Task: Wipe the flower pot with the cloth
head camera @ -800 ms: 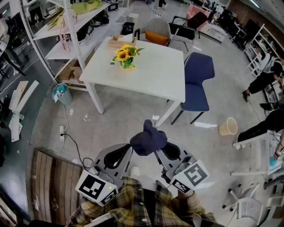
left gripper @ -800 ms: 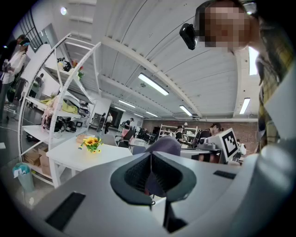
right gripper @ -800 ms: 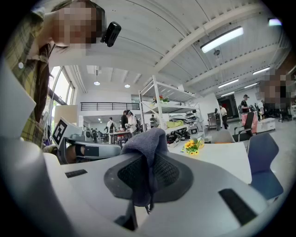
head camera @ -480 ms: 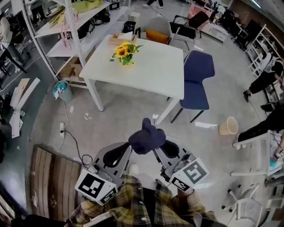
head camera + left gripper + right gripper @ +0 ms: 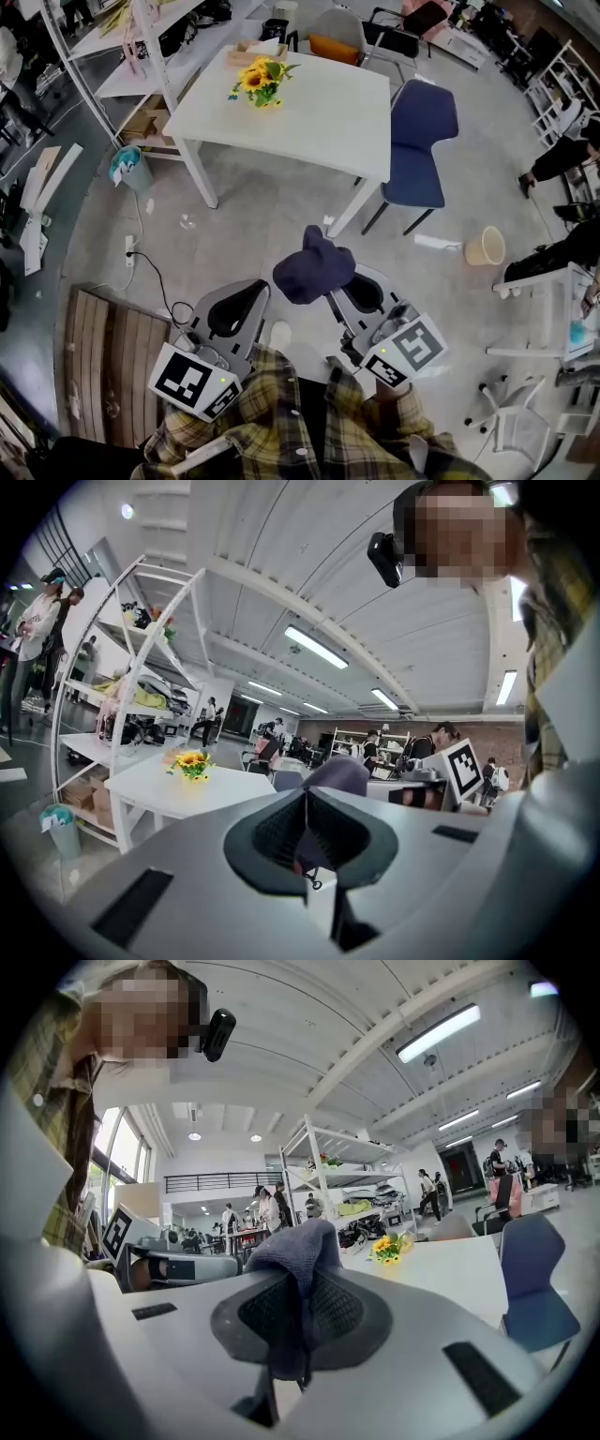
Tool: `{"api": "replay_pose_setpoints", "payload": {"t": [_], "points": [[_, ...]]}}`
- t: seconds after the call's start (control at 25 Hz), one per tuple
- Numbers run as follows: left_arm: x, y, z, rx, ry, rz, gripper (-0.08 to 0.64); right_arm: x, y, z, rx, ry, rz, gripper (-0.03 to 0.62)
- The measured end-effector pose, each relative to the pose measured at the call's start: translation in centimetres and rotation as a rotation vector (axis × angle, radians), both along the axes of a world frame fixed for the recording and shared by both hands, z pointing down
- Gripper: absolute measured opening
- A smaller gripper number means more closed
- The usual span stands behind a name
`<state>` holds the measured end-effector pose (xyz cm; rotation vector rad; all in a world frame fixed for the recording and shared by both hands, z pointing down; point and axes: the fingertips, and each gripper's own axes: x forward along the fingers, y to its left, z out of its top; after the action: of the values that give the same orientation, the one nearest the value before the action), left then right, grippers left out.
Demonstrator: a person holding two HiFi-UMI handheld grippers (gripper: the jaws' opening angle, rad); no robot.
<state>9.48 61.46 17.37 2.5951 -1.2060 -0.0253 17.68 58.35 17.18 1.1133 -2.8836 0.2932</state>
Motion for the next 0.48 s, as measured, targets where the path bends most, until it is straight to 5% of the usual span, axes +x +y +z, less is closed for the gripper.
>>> {"api": "replay_pose_setpoints", "payload": {"t": [0.48], "points": [[-3.0,-6.0,0.9,-0.013,0.019,0.034,0.014,-3.4,-6.2,1.2,-0.033,0.014,0.017,0.028]]}}
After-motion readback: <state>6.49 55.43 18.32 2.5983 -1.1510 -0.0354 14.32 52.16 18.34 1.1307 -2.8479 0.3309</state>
